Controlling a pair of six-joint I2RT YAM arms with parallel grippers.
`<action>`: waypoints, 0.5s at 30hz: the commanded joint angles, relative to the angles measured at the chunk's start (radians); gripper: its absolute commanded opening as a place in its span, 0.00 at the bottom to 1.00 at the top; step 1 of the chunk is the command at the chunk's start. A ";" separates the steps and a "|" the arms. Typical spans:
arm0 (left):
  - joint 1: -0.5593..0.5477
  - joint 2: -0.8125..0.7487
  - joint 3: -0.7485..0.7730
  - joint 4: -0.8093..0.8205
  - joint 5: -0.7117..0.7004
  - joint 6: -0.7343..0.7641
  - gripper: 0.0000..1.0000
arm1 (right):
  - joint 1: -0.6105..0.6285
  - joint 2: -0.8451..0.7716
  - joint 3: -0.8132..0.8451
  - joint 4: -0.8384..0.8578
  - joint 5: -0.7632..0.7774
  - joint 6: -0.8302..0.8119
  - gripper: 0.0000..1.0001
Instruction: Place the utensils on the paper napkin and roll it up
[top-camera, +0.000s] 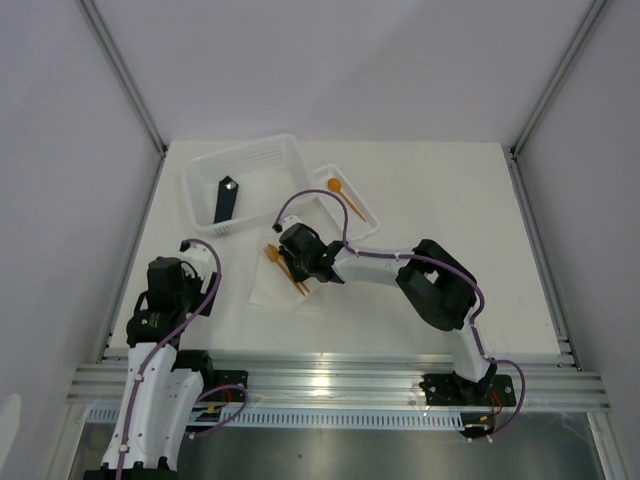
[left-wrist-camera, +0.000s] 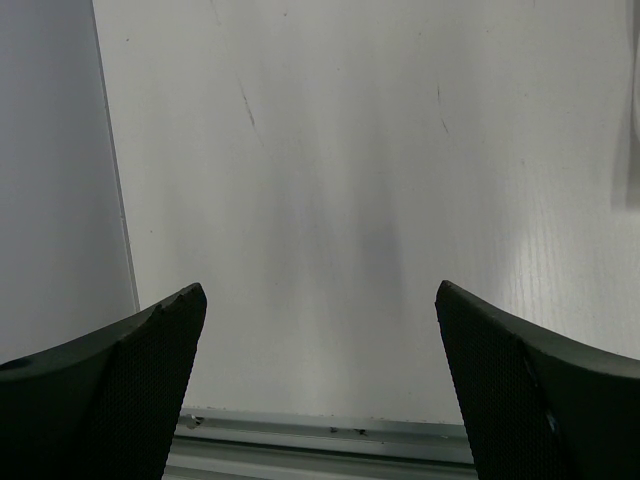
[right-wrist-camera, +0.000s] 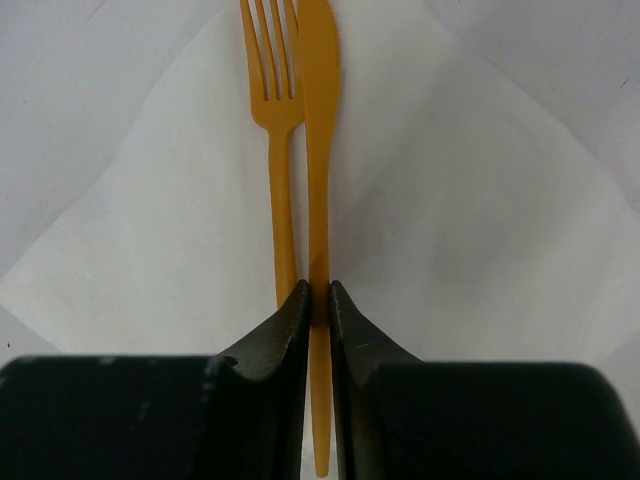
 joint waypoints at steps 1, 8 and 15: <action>0.007 -0.007 0.000 0.021 0.002 -0.015 0.99 | -0.003 0.005 0.044 0.016 0.004 0.012 0.14; 0.005 -0.007 0.000 0.021 0.002 -0.017 1.00 | -0.006 0.000 0.044 0.012 -0.002 0.003 0.20; 0.007 -0.008 0.003 0.020 0.000 -0.017 0.99 | -0.011 0.016 0.047 0.015 -0.007 0.008 0.18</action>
